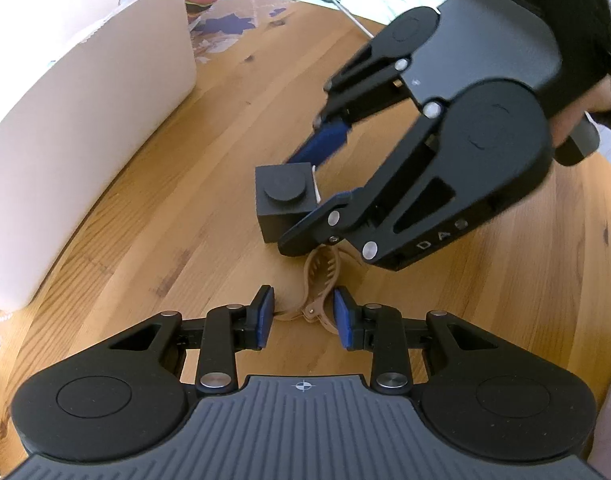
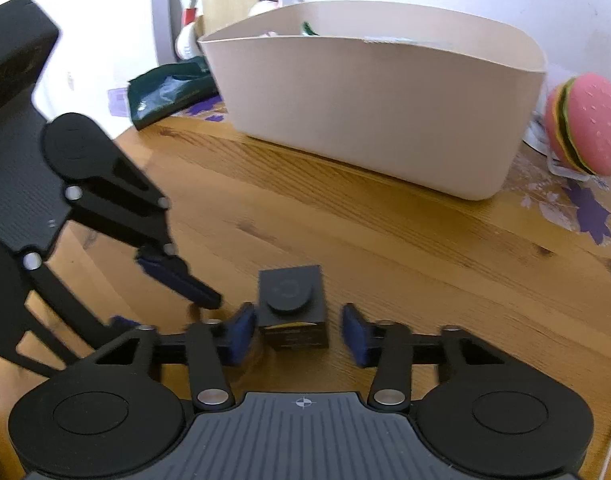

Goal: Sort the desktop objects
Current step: 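Carry the box and claw clip over the basket and open both grippers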

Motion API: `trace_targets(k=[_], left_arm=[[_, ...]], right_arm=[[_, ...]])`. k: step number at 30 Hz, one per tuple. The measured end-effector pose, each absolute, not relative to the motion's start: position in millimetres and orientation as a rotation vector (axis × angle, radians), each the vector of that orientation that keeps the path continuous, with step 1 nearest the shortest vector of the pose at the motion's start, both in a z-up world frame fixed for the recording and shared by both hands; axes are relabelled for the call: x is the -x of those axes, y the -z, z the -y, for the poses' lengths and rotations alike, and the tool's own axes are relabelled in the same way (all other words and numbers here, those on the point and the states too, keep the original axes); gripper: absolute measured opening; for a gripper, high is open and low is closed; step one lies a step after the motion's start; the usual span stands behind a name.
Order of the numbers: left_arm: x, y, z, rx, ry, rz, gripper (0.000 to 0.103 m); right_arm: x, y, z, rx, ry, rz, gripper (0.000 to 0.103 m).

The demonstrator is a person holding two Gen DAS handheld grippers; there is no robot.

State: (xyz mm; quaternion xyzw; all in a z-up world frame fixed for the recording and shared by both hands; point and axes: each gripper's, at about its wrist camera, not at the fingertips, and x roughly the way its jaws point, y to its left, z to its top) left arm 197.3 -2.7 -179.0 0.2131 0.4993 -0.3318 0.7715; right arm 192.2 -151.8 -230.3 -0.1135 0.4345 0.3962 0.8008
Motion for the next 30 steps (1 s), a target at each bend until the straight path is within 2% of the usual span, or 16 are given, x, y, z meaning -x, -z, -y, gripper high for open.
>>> trace_targets(k=[2,5,16,19,20,30], left_arm=[[-197,180,3,-0.479,0.716,-1.088,0.032],[-197,180,3,-0.488,0.72,-1.09,0.032],[-189,180,11,-0.538,0.773,-1.101,0.032],[-190,179,10,-0.521,0.767,-1.106,0.032],[-190,179,10,-0.521,0.765,-1.105,0.032],[-190,173,-8,-0.429,0.729,-1.106,0.031]], right_arm=[[-189,229,147,0.266,-0.846,-0.918,0.043],[-192,230,147,0.244,-0.822,-0.934,0.051],[-203,230,148,0.19,-0.783,-0.964,0.051],[-204,232,147,0.215,-0.783,-0.97,0.042],[-204,232,147,0.21,-0.783,-0.968,0.032],[-196,226,159,0.218,-0.741,-0.929,0.03]])
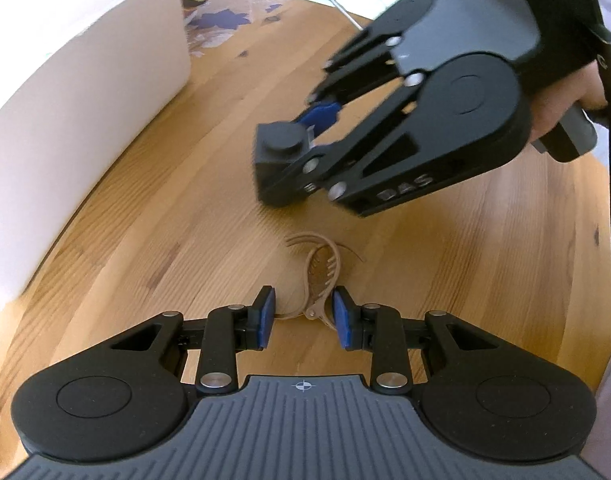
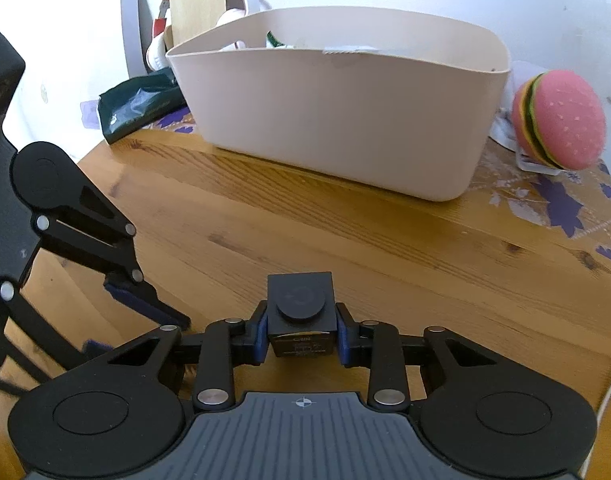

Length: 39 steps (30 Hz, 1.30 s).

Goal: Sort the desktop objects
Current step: 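Carry the box and claw clip over the basket and open both grippers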

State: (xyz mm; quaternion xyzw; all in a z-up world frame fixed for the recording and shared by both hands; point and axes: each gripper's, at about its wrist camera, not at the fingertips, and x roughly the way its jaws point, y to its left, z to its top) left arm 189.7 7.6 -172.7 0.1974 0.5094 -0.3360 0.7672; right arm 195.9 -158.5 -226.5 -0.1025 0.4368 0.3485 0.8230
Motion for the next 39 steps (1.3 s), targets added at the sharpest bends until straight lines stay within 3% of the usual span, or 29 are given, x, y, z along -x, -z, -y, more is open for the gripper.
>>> trace_targets(k=[22,39], left_arm=[[-199,94,-75,-0.205,0.571,-0.949,0.031],[-263,18,-120,-0.139,0.378,-0.756,0.031]], right_arm=[[-190,138,179,0.214,-0.714,-0.76,0.03],[-259,84,149,0.234,-0.665,-0.603,0.03]])
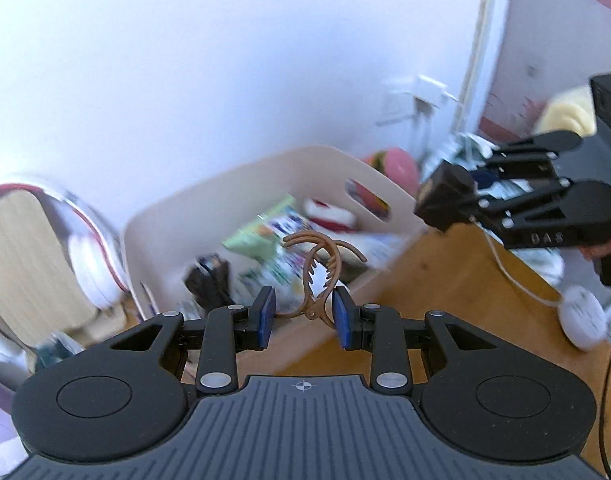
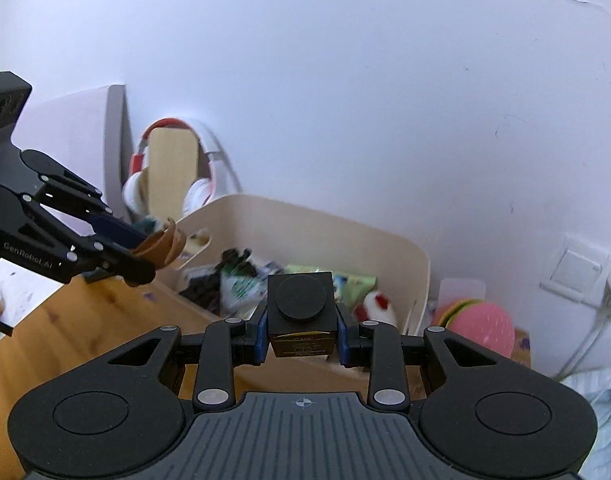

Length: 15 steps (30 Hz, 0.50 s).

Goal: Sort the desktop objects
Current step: 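Carry the box and claw clip over the basket and open both grippers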

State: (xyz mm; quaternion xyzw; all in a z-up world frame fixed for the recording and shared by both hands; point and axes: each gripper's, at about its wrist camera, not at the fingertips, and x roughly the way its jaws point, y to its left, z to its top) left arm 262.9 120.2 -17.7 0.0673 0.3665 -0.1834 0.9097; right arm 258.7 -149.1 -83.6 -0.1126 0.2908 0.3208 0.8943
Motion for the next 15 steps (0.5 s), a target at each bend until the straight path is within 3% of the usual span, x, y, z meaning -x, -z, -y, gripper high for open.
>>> trace_targets(k=[15], left_arm=[[-335,64,-111,-0.109,0.154,-0.916,0.032]], right_arm=[[-315,128,120,0.195,-0.578,-0.737,0.03]])
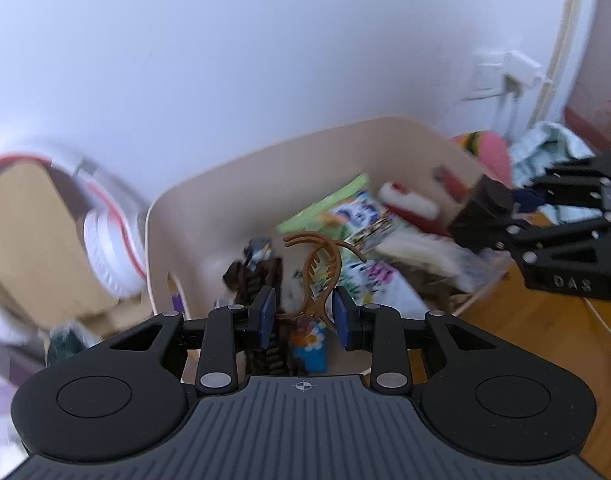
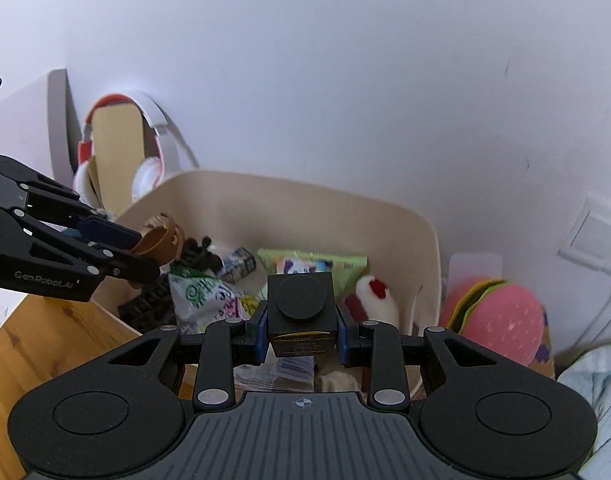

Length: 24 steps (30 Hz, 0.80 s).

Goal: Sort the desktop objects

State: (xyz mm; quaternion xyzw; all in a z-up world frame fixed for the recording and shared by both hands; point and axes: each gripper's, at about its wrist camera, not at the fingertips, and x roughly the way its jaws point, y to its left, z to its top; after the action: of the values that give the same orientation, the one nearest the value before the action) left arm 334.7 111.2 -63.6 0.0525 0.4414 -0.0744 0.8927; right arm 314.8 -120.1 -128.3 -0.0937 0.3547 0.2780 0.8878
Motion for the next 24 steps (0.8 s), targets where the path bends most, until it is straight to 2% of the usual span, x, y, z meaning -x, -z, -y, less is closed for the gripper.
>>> trace_targets(k=[5,7,8,9,10,11,12,16,18,21,24], left_arm=[[-343,76,-116,-0.058,0.1,-0.979,0.034],[-344,78,-118,-0.055,0.066,-0.984,0.049],[-343,78,-121,-0.046,0.043,-0.98,0.065],[-342,78,-123,-0.036,0.023,-0.975,0.073],[-340,77,-125,-0.02,0.012,-0.967,0.074],[-339,76,-128,0.0,0.012,-0.962,0.075],[-337,75,-131,0.016,0.018,-0.961,0.076],[-328,72,-134,0.012,0.006,-0.944,0.078],[-322,67,-133,0.01,0.001,-0.934,0.079],[-312,60,-131,0.019,0.003,-0.925,0.079],[-300,50,-126,0.018,-0.003,-0.916,0.079]], right_arm=[[-323,138,118,0.158,-0.561,-0.774,0.03],[-325,139,116,0.152,-0.557,-0.787,0.032],[-326,139,115,0.152,-0.554,-0.792,0.04],[-325,139,115,0.147,-0.554,-0.793,0.049],[-324,138,116,0.143,-0.556,-0.79,0.055],[-323,137,116,0.141,-0.553,-0.783,0.067],[-320,135,118,0.137,-0.554,-0.773,0.074],[-315,128,119,0.121,-0.562,-0.765,0.085],[-310,123,120,0.117,-0.56,-0.754,0.097],[-302,114,121,0.106,-0.559,-0.74,0.103],[-292,105,124,0.098,-0.552,-0.738,0.103]])
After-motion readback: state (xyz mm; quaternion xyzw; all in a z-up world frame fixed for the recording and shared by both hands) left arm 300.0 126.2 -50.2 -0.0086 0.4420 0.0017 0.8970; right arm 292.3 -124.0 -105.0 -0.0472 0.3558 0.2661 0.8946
